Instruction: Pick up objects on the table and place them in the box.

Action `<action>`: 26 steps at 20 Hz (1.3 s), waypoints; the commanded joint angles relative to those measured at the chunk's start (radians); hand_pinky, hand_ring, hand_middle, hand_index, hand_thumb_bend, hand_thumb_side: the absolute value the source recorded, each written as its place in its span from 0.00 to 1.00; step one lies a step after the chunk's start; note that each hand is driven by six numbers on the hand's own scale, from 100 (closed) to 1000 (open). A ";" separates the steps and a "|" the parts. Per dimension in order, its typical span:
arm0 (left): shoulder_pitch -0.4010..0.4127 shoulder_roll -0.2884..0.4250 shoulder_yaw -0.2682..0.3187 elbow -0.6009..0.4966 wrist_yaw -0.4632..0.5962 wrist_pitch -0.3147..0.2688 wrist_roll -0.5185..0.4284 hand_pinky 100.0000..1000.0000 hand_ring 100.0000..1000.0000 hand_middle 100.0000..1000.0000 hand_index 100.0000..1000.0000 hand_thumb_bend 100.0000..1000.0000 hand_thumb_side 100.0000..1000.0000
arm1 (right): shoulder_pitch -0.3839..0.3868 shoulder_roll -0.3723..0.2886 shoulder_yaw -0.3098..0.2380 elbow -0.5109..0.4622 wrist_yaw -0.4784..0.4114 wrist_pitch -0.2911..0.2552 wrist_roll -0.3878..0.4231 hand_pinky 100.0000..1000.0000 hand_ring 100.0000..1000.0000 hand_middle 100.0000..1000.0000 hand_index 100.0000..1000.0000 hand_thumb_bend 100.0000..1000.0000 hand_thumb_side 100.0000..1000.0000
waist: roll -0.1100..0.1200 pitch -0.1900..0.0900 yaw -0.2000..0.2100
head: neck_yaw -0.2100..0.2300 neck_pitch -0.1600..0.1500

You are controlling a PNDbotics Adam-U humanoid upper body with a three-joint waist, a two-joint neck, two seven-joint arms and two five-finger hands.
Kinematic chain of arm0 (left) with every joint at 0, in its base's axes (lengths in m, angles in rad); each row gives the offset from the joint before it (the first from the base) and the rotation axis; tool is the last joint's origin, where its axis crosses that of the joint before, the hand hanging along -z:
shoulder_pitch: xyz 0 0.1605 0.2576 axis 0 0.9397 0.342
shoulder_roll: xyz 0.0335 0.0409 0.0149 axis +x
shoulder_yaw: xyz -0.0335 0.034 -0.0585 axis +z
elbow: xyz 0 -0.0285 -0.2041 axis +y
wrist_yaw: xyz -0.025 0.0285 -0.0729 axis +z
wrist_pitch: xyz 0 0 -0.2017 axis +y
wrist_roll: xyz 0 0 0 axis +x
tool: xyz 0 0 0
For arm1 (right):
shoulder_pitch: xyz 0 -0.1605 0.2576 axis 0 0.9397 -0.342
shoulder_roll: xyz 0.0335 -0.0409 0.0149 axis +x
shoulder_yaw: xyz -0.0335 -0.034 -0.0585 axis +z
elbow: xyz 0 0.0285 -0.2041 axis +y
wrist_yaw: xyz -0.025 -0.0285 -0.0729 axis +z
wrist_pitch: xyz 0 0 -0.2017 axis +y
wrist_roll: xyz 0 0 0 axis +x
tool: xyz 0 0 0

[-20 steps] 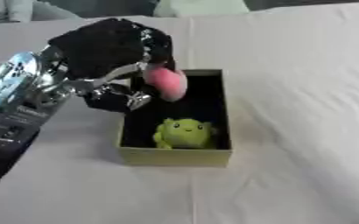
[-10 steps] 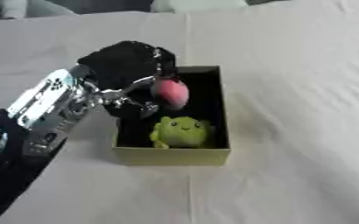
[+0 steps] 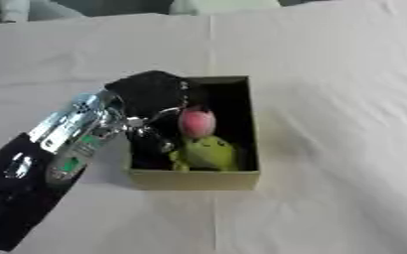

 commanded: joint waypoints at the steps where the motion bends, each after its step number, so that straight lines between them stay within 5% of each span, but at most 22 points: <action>1: -0.010 0.010 0.020 -0.022 -0.029 -0.020 -0.024 0.72 0.84 0.87 0.93 0.51 0.04 | -0.009 -0.018 -0.007 -0.016 0.006 0.005 -0.004 0.75 0.69 0.62 0.75 0.20 1.00 | -0.007 -0.016 0.002 | -0.004 -0.011; 7: -0.006 0.017 0.049 -0.070 -0.099 0.004 -0.020 0.77 0.90 0.95 1.00 0.65 0.18 | -0.008 -0.020 -0.009 -0.016 0.008 0.005 -0.006 0.75 0.69 0.62 0.75 0.20 1.00 | -0.013 -0.019 0.006 | -0.001 -0.006; 13: -0.009 0.016 0.114 -0.196 -0.084 0.068 0.058 0.76 0.86 0.91 0.94 0.48 0.41 | -0.005 -0.023 -0.014 -0.016 0.012 0.004 -0.013 0.75 0.69 0.62 0.75 0.19 1.00 | -0.021 -0.023 0.017 | 0.000 -0.003; 18: -0.002 -0.030 0.225 -0.307 -0.022 0.138 0.130 0.73 0.80 0.86 0.90 0.43 0.49 | -0.006 -0.024 -0.024 -0.016 0.018 -0.001 -0.024 0.75 0.69 0.63 0.75 0.16 1.00 | -0.031 -0.025 0.028 | -0.008 -0.006; 26: 0.084 -0.056 0.413 -0.323 0.092 0.254 0.246 0.76 0.77 0.84 0.96 0.46 0.61 | -0.008 -0.028 -0.038 -0.016 0.027 -0.010 -0.041 0.75 0.69 0.63 0.75 0.15 1.00 | -0.042 -0.026 0.052 | -0.033 0.000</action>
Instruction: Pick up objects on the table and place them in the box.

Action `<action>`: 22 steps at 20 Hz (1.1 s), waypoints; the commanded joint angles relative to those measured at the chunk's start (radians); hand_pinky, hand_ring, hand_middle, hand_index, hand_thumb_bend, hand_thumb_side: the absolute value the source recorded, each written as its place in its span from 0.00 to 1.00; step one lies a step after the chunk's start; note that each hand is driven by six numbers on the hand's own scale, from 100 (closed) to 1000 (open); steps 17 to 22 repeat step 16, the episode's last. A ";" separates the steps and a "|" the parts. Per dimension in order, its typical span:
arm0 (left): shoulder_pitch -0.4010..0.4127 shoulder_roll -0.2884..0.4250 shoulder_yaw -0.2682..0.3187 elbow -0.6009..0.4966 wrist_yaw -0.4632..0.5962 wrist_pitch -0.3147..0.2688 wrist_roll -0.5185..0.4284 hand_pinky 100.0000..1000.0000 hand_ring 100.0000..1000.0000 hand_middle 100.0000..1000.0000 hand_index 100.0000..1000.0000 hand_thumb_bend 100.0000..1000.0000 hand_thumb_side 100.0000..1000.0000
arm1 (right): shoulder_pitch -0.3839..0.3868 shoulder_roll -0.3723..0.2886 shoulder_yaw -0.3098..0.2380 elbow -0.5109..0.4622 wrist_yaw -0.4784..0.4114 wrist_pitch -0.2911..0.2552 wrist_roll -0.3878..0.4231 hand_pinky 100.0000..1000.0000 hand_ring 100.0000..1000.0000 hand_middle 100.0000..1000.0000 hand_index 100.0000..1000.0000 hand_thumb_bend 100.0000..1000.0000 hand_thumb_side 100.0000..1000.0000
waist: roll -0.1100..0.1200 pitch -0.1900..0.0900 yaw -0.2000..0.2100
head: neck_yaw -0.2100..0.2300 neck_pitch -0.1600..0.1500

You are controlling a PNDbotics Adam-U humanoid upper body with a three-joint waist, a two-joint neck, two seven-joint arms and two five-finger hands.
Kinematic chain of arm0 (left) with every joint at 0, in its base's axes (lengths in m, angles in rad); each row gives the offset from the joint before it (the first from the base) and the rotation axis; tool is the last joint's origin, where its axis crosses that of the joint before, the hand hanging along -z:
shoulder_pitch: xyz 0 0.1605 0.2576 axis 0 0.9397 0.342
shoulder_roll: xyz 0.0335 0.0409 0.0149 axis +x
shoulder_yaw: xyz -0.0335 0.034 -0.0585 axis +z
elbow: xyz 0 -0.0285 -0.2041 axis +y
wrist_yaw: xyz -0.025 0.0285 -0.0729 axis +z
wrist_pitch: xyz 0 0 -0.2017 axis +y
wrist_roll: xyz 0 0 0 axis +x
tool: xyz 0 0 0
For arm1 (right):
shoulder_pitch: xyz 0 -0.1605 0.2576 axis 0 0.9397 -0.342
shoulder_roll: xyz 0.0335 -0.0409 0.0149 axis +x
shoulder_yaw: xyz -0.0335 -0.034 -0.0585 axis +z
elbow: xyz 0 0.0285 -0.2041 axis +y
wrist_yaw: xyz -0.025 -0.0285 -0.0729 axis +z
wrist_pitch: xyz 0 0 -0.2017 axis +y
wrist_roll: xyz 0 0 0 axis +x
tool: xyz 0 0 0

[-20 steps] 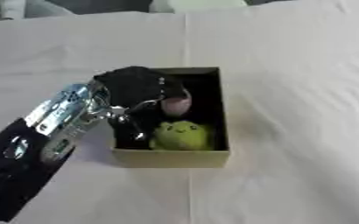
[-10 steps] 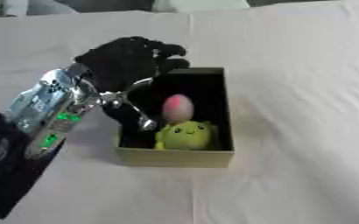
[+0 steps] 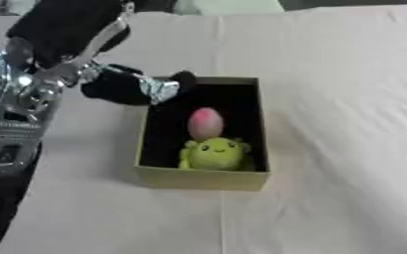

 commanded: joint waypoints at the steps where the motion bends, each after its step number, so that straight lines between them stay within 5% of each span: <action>1: 0.022 0.007 0.084 -0.020 0.047 0.044 0.049 0.76 0.77 0.84 0.95 0.46 0.62 | -0.009 -0.026 -0.016 -0.016 0.008 -0.001 -0.009 0.75 0.69 0.63 0.75 0.15 1.00 | -0.005 -0.021 0.005 | -0.007 -0.001; 3: 0.050 0.015 0.131 -0.020 0.076 0.073 0.078 0.77 0.77 0.84 0.95 0.41 0.68 | -0.009 -0.025 -0.018 -0.016 0.009 -0.001 -0.011 0.75 0.69 0.63 0.75 0.15 1.00 | -0.006 -0.020 0.007 | -0.007 -0.001; 6: 0.086 0.025 0.199 -0.020 0.118 0.105 0.120 0.78 0.77 0.84 0.95 0.48 0.66 | -0.010 -0.025 -0.020 -0.016 0.010 -0.003 -0.014 0.75 0.69 0.63 0.75 0.15 1.00 | -0.008 -0.019 0.005 | -0.006 -0.004; 14: 0.163 -0.002 0.370 -0.020 0.232 0.053 0.233 0.79 0.76 0.83 0.95 0.48 0.73 | -0.014 -0.020 -0.024 -0.016 0.011 -0.004 -0.020 0.75 0.69 0.63 0.75 0.14 1.00 | -0.014 -0.019 0.004 | -0.006 -0.008; 22: 0.181 -0.009 0.395 -0.020 0.261 0.030 0.262 0.79 0.76 0.83 0.95 0.48 0.74 | -0.015 -0.020 -0.025 -0.016 0.011 -0.004 -0.021 0.75 0.69 0.63 0.75 0.14 1.00 | -0.016 -0.021 0.003 | -0.012 -0.010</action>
